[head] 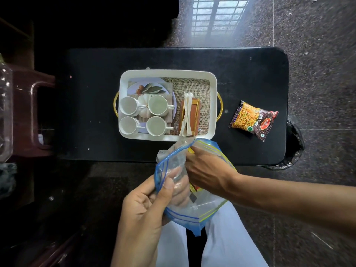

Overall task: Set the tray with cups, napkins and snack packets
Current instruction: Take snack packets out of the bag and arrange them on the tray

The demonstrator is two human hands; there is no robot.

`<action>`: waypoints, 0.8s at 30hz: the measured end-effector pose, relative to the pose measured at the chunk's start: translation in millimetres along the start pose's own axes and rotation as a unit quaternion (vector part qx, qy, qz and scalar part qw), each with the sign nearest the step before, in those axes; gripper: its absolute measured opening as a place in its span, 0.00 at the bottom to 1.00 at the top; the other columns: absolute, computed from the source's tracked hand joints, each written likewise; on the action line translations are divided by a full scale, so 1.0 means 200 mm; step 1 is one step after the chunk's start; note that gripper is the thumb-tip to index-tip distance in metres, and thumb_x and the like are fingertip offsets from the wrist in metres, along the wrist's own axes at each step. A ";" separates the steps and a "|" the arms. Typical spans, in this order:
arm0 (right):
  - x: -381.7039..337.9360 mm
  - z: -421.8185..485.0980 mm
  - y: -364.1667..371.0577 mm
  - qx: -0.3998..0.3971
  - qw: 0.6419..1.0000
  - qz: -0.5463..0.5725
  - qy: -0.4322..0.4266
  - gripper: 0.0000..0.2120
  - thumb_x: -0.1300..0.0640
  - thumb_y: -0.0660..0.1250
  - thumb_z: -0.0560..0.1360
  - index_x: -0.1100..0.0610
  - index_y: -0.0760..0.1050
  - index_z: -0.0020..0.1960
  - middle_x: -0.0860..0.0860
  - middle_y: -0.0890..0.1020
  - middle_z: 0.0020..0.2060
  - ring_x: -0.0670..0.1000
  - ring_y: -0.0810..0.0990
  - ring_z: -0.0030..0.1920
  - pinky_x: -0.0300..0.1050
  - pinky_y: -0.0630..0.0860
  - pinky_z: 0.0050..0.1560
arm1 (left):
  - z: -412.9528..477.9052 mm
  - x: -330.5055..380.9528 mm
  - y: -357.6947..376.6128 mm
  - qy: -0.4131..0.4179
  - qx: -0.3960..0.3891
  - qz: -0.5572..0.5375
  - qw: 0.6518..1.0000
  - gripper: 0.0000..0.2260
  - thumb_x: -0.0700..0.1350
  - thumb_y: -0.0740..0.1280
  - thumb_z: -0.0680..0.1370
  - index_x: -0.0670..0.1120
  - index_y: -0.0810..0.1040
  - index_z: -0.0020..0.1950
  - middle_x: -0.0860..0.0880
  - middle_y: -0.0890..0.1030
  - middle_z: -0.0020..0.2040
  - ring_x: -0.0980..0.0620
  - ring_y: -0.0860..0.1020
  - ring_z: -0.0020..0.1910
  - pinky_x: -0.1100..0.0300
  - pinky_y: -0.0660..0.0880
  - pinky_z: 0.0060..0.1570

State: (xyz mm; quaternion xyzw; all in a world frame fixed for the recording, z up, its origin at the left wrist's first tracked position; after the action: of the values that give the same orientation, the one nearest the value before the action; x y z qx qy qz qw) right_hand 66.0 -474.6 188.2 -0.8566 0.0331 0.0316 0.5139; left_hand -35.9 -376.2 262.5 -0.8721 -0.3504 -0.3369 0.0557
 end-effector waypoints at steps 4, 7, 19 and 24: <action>0.07 0.00 -0.07 0.063 0.998 0.025 -0.011 0.04 0.57 0.76 0.65 0.52 0.81 0.36 0.49 0.82 0.34 0.50 0.79 0.37 0.41 0.71 0.34 | 0.02 0.00 -0.03 0.009 0.014 0.005 1.000 0.11 0.44 0.77 0.71 0.51 0.88 0.53 0.40 0.89 0.49 0.43 0.88 0.50 0.60 0.84 0.42; 0.06 0.01 -0.12 0.019 1.000 0.018 0.001 0.06 0.57 0.68 0.67 0.53 0.81 0.32 0.50 0.82 0.32 0.52 0.80 0.36 0.43 0.73 0.39 | 0.03 -0.03 -0.02 0.030 0.046 0.011 0.998 0.13 0.46 0.69 0.72 0.47 0.88 0.53 0.41 0.89 0.50 0.45 0.88 0.52 0.59 0.84 0.49; 0.11 -0.40 -0.40 0.105 0.956 0.263 0.079 0.13 0.58 0.61 0.76 0.62 0.78 0.57 0.58 0.80 0.53 0.61 0.80 0.51 0.55 0.79 0.50 | 0.06 -0.03 -0.08 0.080 0.102 0.036 0.991 0.14 0.47 0.70 0.72 0.52 0.87 0.55 0.44 0.89 0.52 0.45 0.87 0.55 0.56 0.83 0.53; 0.33 -0.68 -0.33 0.317 0.715 0.566 0.260 0.13 0.52 0.69 0.77 0.52 0.80 0.61 0.48 0.86 0.51 0.49 0.86 0.49 0.47 0.83 0.46 | 0.07 -0.01 -0.11 0.077 0.074 0.061 0.992 0.16 0.55 0.76 0.68 0.54 0.88 0.54 0.44 0.89 0.52 0.45 0.87 0.55 0.56 0.82 0.55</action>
State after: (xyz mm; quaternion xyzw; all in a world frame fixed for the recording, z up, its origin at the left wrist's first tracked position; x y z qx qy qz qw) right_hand 140.5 -565.2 305.0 -0.4393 0.6517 0.0803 0.6131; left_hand -43.7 -355.0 247.7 -0.8570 -0.3153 -0.3718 0.1673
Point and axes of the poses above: each hand's wrist, its own z-axis towards the middle knuckle, its own y-axis out of the palm, x = y × z, the point moved 2 cm from there along z, towards the middle knuckle
